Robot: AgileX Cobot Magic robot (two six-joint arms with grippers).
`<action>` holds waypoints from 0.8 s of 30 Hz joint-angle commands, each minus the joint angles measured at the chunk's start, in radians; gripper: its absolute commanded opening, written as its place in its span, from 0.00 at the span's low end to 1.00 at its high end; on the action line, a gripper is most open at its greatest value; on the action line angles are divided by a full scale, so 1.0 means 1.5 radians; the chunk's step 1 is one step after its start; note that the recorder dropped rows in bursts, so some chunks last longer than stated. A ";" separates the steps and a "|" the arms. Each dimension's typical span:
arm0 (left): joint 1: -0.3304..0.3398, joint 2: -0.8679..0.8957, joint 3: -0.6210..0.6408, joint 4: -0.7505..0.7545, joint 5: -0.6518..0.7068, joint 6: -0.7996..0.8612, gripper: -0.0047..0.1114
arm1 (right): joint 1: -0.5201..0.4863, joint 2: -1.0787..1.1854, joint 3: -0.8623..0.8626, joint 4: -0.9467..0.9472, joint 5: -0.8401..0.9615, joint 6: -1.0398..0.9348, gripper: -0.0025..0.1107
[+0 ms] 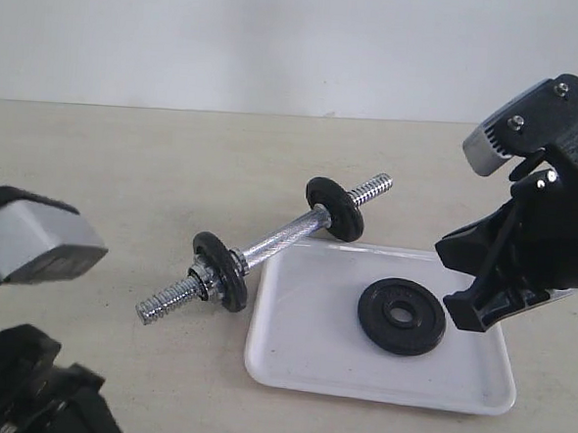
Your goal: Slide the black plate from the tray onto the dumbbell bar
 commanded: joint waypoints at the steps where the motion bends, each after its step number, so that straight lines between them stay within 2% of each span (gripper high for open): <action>1: 0.000 0.002 -0.023 -0.007 0.075 0.083 0.08 | 0.002 0.000 -0.004 -0.002 0.001 0.003 0.02; 3: 0.000 0.002 -0.024 -0.007 0.107 0.086 0.08 | 0.002 0.000 -0.004 -0.002 0.001 0.003 0.02; 6: 0.000 0.002 -0.024 -0.007 0.104 0.100 0.08 | 0.002 0.000 -0.004 -0.002 -0.001 0.001 0.02; 12: 0.000 -0.013 -0.059 -0.010 0.020 0.157 0.08 | 0.002 0.000 -0.004 -0.002 -0.039 -0.001 0.02; 14: 0.000 -0.028 -0.086 -0.048 0.004 0.207 0.08 | 0.002 0.000 -0.004 -0.002 -0.047 -0.001 0.02; 16: 0.000 -0.044 -0.111 -0.125 0.005 0.260 0.08 | 0.002 0.000 -0.004 -0.002 -0.047 -0.001 0.02; 18: 0.000 -0.055 -0.126 -0.243 0.005 0.299 0.08 | 0.002 0.000 -0.004 -0.002 -0.047 -0.001 0.02; 22: 0.000 -0.061 -0.134 -0.579 -0.011 0.376 0.08 | 0.002 0.000 -0.004 -0.005 -0.037 -0.001 0.02; 24: 0.000 -0.061 -0.134 -0.703 -0.018 0.426 0.08 | 0.002 0.000 -0.004 -0.005 -0.037 -0.001 0.02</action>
